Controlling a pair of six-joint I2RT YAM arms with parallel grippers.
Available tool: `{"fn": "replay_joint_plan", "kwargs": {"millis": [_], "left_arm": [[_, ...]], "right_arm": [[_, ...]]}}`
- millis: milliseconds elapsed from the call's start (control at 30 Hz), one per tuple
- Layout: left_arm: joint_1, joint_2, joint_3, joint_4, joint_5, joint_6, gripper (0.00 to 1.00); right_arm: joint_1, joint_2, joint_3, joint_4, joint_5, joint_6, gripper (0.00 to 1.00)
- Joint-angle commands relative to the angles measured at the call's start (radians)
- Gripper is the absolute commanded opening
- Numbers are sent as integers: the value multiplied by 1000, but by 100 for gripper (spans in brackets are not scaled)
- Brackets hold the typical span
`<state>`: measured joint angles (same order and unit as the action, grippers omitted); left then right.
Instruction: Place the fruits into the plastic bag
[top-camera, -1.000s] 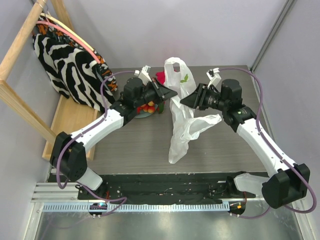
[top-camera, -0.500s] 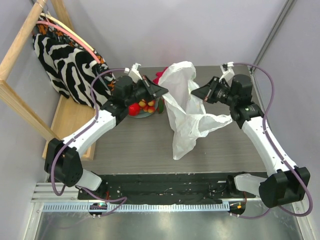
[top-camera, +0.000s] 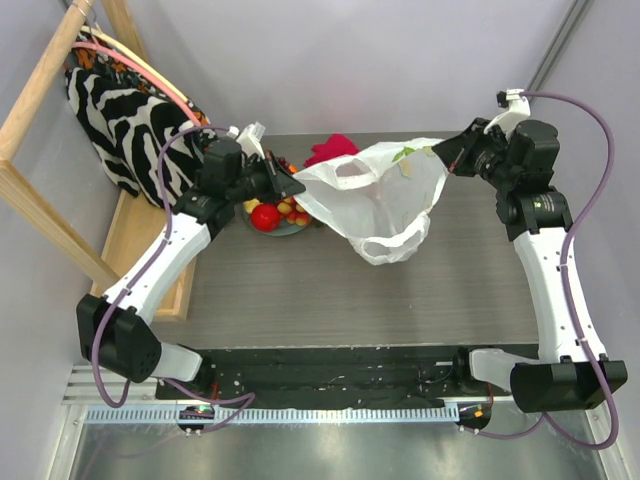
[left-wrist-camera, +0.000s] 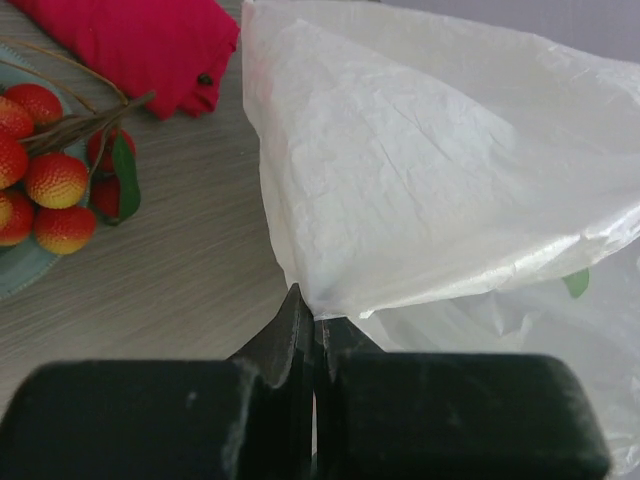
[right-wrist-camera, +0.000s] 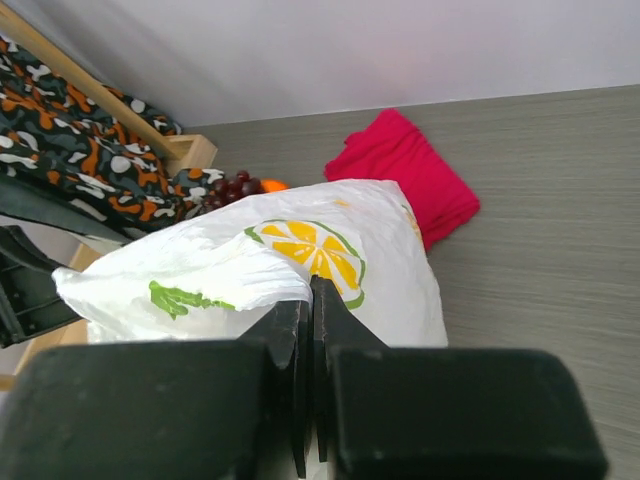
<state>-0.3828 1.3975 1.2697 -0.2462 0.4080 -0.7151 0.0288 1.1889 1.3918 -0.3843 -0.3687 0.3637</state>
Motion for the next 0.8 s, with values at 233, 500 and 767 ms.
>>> {"fn": "replay_joint_plan", "kwargs": {"millis": [233,500,767], "left_arm": [[-14,93,-4,132,161,-86,28],[-62,155,22,174,108,-70,75],[-64,-14,-9,15,-228,121,100]], "right_arm": [[23,-54,-94,-1,10,14,1],[60,-81,-134,-34,215,27,1],[60,-63,-149,-27,277,64,1]]}}
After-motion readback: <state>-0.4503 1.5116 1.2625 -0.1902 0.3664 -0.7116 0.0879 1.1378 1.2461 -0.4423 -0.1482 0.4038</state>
